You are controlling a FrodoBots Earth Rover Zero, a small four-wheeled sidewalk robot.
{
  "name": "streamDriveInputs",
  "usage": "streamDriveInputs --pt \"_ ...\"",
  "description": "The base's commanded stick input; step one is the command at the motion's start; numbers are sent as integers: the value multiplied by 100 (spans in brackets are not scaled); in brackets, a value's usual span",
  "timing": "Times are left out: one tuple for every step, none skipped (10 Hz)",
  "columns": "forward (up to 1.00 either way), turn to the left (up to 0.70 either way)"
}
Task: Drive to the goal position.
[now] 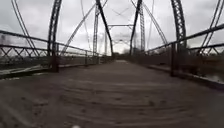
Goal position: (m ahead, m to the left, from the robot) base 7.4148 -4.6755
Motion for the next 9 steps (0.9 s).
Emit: streamDriveInputs --pt "100 0" --pt "100 0" --pt "100 0" --pt "100 0" --pt "100 0" --pt "100 0" --pt "100 0" --pt "100 0" --pt "100 0"
